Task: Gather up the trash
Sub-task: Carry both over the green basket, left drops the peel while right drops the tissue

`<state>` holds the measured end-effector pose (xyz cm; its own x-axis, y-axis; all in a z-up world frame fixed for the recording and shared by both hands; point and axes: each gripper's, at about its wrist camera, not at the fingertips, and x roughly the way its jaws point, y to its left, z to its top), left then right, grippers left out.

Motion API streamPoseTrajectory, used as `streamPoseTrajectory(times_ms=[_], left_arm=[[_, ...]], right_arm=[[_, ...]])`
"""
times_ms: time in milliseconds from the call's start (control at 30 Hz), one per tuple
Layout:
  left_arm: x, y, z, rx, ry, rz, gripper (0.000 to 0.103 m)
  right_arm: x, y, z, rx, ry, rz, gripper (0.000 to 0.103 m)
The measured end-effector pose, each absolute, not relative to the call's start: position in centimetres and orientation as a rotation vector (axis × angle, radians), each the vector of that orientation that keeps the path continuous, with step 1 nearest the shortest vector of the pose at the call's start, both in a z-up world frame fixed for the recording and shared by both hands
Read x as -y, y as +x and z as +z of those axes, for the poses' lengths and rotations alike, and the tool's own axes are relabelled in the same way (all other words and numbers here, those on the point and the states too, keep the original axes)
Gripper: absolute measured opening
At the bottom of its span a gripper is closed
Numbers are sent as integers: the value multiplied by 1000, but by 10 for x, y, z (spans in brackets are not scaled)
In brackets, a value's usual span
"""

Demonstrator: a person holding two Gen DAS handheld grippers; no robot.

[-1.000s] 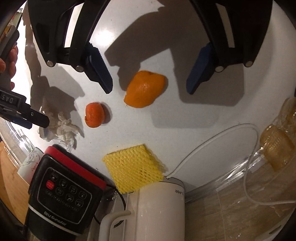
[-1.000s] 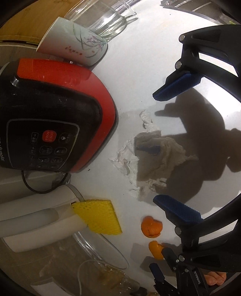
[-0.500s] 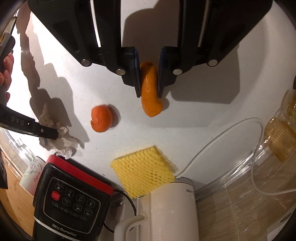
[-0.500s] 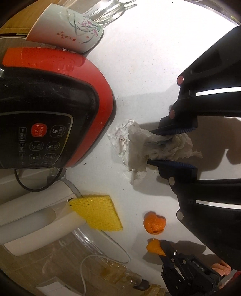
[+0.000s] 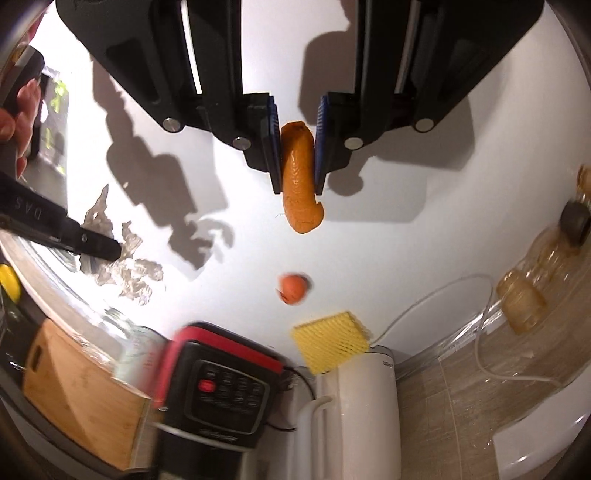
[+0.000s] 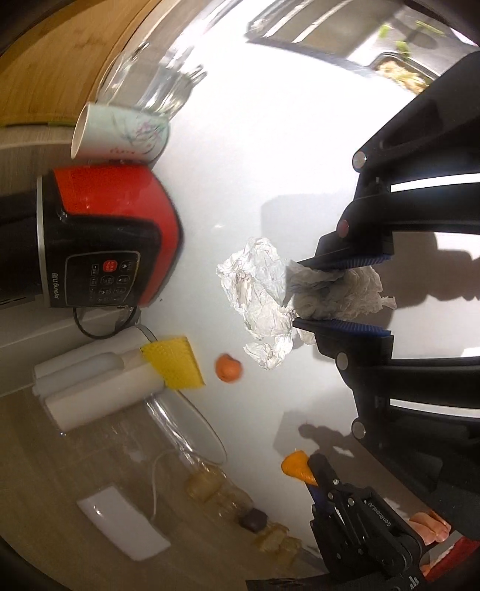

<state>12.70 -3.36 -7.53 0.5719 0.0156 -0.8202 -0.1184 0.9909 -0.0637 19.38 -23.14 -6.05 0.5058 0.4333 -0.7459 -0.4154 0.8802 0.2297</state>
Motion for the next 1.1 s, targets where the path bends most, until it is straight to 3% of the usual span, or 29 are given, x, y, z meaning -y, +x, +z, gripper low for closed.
streamPoseTrajectory(times_ms=[600,1100], left_arm=[[138,-81,-78,-1033,-109,-24,16],[176,-142,-146,-1164,-96,-42,16]], right_arm=[[322,-58,-67,-935,-17,549,27],[347,-128,-107,-1032,-39,549,27]])
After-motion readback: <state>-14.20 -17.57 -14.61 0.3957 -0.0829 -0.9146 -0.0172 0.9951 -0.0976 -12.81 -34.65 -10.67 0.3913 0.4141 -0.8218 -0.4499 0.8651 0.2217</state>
